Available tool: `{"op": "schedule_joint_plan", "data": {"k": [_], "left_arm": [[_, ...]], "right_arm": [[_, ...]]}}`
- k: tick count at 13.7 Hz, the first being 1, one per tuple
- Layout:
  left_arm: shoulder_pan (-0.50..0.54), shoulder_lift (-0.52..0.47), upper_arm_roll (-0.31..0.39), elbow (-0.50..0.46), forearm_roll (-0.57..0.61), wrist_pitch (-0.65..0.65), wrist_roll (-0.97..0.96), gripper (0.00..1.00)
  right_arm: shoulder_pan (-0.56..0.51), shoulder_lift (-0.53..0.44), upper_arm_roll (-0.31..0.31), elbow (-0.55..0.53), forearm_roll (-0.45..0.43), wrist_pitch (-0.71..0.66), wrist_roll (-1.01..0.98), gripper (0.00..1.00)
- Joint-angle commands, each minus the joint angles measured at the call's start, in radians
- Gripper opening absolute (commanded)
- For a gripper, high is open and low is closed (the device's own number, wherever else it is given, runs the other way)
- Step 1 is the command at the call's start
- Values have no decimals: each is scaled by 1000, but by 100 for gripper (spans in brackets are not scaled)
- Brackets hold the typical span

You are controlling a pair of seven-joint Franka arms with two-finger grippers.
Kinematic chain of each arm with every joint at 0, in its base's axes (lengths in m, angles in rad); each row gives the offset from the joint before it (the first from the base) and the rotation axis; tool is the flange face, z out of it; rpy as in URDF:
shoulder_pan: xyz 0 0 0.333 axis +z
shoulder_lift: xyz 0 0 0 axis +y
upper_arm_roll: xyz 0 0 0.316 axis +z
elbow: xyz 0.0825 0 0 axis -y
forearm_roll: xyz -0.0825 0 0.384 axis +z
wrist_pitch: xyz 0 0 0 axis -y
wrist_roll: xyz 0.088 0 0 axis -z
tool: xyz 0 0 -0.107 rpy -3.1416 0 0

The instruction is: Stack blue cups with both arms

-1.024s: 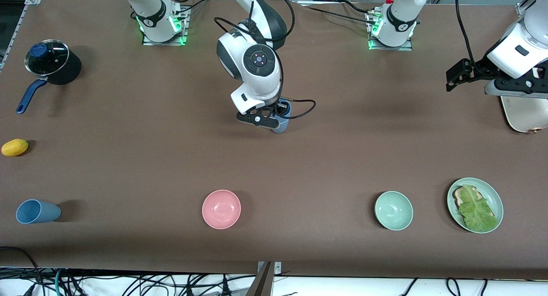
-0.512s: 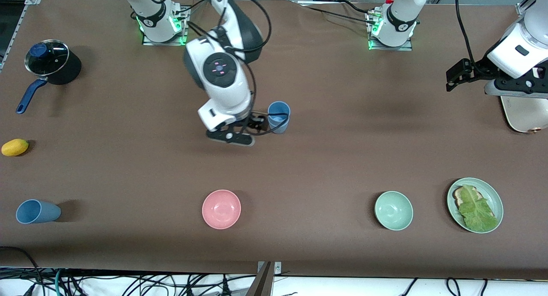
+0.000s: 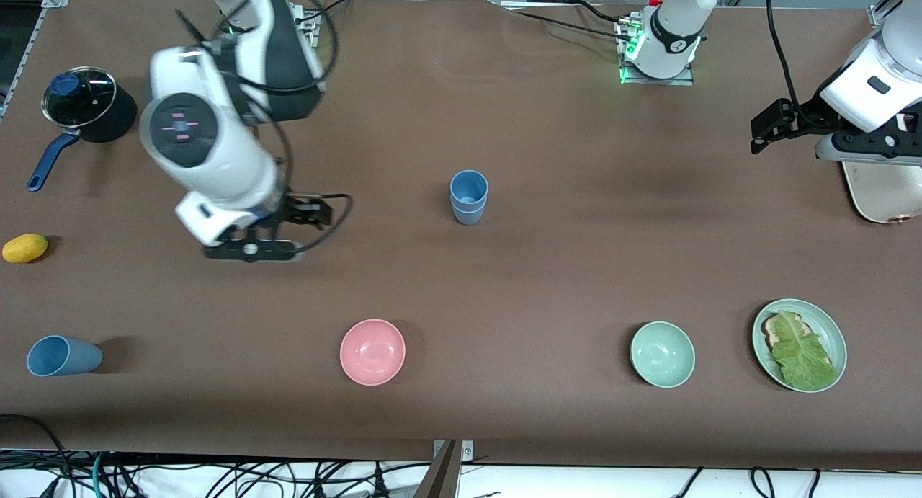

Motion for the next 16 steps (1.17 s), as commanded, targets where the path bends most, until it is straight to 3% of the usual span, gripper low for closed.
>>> {"op": "schedule_joint_plan", "data": {"k": [1, 4, 5, 7, 8, 10, 16], "left_arm": [[3, 13, 2, 31, -11, -22, 22, 100], [1, 13, 0, 32, -11, -22, 13, 100], [1, 13, 0, 32, -11, -22, 13, 100], [1, 13, 0, 31, -11, -22, 17, 100], [1, 13, -1, 31, -11, -23, 13, 100], [3, 13, 0, 31, -9, -23, 19, 100], [5, 15, 3, 31, -8, -20, 10, 100]], "right_arm": [[-109, -78, -2, -24, 45, -62, -157, 100], [-442, -192, 303, -75, -33, -76, -204, 100], [-533, -232, 410, -114, -97, -68, -210, 100], [-701, -327, 579, -240, -135, -18, -202, 100], [-740, -380, 619, -306, -139, 19, -199, 100], [-742, -441, 621, -377, -152, 41, -170, 100], [-739, -387, 624, -259, -215, -40, -172, 100]]}}
